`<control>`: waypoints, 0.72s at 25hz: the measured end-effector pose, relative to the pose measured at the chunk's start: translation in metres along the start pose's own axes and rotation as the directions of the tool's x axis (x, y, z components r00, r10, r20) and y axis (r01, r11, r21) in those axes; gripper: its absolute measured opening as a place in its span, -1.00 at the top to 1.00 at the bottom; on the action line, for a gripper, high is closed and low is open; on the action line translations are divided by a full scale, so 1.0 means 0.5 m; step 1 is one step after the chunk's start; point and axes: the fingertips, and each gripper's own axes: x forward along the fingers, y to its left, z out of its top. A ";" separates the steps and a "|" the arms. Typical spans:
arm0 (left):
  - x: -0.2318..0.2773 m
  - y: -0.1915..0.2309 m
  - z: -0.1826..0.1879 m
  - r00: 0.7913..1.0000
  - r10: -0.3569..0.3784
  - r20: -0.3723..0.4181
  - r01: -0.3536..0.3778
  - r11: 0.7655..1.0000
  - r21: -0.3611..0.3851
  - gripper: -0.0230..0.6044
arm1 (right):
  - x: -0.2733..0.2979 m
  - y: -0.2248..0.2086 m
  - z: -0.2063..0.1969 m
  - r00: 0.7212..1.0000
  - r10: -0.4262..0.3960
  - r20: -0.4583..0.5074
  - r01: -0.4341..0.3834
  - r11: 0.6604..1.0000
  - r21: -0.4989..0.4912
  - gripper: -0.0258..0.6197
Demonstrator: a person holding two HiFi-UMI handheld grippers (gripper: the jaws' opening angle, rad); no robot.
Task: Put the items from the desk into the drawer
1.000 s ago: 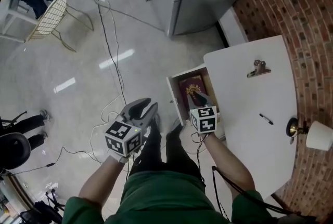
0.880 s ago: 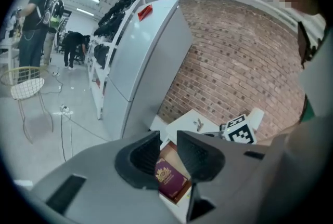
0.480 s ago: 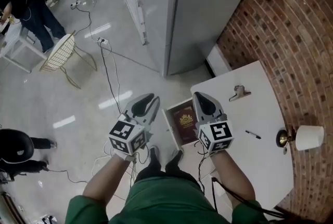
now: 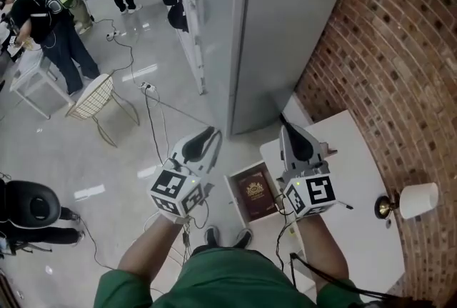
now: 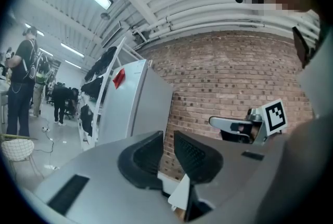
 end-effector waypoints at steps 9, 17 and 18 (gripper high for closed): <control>-0.013 -0.066 0.158 0.983 -0.027 0.179 0.004 0.992 0.124 0.76 | -0.013 0.008 0.132 0.993 0.006 0.121 -0.002 0.999 -0.036 0.92; -0.046 -0.094 0.218 0.962 0.068 0.264 -0.121 0.974 0.191 0.83 | -0.066 0.030 0.203 0.964 0.014 0.265 0.013 0.995 -0.100 0.92; -0.053 -0.093 0.220 0.960 0.072 0.270 -0.128 0.972 0.197 0.85 | -0.074 0.030 0.205 0.962 0.008 0.272 0.020 0.995 -0.098 0.92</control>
